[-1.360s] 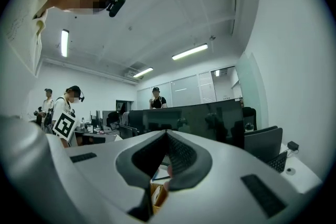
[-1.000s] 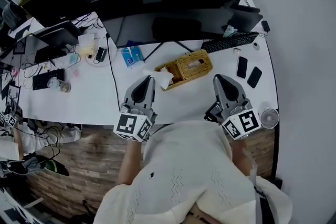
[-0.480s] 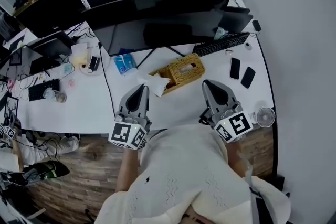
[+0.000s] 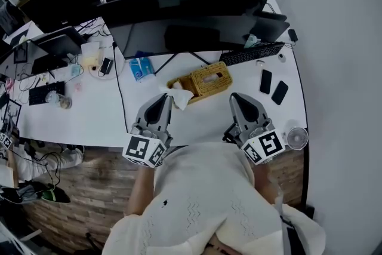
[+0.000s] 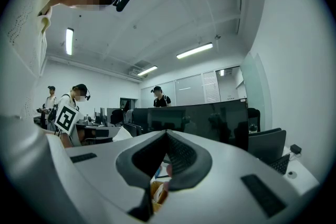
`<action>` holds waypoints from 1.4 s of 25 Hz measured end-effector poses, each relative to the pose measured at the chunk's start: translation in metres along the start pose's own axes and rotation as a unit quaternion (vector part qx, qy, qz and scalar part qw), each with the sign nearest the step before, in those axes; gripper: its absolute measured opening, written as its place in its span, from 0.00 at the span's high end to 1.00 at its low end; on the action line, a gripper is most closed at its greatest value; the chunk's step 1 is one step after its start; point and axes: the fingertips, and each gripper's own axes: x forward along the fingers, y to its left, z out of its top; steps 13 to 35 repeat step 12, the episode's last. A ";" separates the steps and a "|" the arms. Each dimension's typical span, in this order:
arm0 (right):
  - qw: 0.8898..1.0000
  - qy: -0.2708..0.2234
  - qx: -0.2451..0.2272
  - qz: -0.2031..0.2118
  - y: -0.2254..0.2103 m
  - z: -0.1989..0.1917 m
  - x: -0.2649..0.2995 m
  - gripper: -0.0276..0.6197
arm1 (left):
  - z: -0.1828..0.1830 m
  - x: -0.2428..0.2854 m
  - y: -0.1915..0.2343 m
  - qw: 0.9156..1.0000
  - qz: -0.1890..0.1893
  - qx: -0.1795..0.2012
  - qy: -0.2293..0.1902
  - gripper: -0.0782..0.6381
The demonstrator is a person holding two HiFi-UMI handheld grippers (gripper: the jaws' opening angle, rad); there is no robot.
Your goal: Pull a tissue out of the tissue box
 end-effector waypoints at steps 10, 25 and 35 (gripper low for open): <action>1.000 0.006 0.000 0.001 0.000 -0.003 -0.001 0.96 | -0.002 -0.001 0.000 1.000 -0.001 0.001 0.005 0.87; 1.000 0.008 0.002 -0.001 0.000 -0.006 -0.001 0.96 | -0.004 -0.002 0.000 1.000 -0.003 -0.002 0.008 0.87; 1.000 0.008 0.002 -0.001 0.000 -0.006 -0.001 0.96 | -0.004 -0.002 0.000 1.000 -0.003 -0.002 0.008 0.87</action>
